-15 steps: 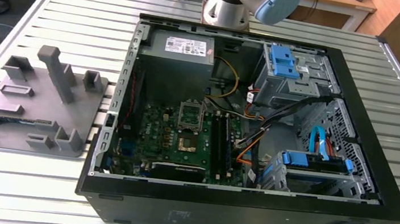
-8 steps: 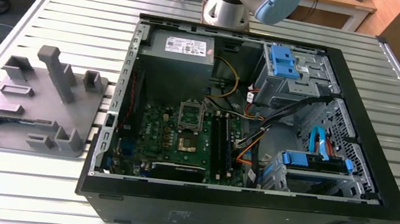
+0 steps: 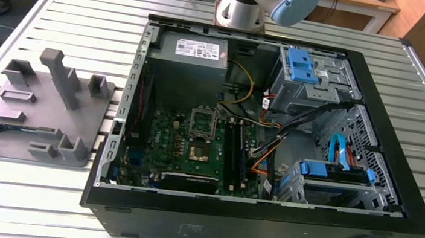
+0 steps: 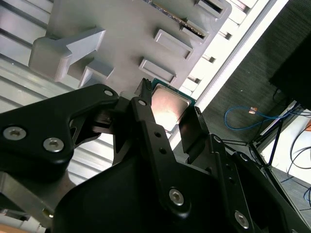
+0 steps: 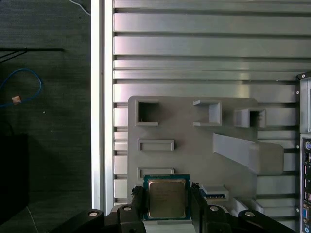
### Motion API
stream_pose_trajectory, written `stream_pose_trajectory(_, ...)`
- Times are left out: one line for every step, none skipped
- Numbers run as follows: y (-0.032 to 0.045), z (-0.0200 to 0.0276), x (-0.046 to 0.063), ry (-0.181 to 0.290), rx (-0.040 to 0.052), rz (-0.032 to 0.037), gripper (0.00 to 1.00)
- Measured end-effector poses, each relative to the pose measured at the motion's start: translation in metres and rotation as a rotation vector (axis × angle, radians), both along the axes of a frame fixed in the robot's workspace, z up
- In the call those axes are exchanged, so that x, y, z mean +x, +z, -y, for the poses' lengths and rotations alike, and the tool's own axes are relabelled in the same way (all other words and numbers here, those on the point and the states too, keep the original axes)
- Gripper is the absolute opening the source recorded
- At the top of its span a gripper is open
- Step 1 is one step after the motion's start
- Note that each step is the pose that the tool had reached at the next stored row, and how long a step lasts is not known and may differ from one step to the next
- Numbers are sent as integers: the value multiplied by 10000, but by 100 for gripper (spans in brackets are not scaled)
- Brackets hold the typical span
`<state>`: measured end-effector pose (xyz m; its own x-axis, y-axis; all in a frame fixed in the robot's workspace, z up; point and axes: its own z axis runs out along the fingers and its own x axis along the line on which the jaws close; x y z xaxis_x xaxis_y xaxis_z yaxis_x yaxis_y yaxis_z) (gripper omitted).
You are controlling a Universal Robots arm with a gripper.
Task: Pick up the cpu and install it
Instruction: 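Pick up the cpu and move it towards the insertion slot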
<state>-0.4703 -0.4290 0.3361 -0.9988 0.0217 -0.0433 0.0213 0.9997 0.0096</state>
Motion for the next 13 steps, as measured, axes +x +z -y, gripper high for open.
stream_pose_trajectory(0,0,0,0,0,0,47)
stream_pose_trajectory(0,0,0,0,0,0,47)
stream_pose_trajectory(1,0,0,0,0,0,47)
stream_pose_trajectory(6,0,0,0,-2,-3,47)
stream_pose_trajectory(13,0,0,0,-3,-5,47)
stream_pose_trajectory(20,0,0,0,-2,-2,47)
stream_pose_trajectory(30,0,0,0,-1,0,47)
stream_pose_trajectory(42,0,0,0,-1,-2,47)
stream_pose_trajectory(55,0,0,0,-1,-2,47)
stream_pose_trajectory(67,0,0,0,-1,0,47)
stream_pose_trajectory(80,0,0,0,-1,-1,47)
stream_pose_trajectory(93,0,0,0,0,0,47)
stream_pose_trajectory(106,0,0,0,-1,-1,47)
